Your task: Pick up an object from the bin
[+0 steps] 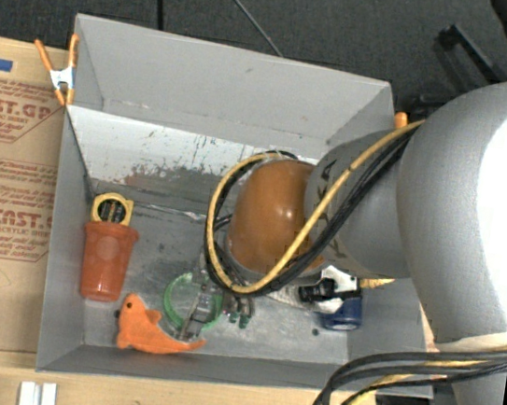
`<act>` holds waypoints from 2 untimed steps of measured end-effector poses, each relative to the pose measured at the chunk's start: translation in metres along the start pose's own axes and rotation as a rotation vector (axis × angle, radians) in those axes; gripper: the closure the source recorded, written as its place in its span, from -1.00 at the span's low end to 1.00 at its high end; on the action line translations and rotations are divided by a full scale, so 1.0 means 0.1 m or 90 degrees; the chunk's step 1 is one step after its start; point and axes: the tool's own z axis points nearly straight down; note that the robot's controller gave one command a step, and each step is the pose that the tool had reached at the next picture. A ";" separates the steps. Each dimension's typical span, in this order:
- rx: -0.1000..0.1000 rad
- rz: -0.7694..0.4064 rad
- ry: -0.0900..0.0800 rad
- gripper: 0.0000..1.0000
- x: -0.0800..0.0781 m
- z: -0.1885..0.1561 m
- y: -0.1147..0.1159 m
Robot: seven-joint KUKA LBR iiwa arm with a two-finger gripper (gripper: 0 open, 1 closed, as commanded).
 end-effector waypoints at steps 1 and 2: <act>0.001 0.033 -0.001 1.00 -0.03 -0.05 0.26; 0.004 0.026 0.007 1.00 0.01 -0.24 0.30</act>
Offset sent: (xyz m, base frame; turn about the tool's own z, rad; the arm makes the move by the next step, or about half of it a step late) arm 0.0017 0.0200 0.1181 -0.0004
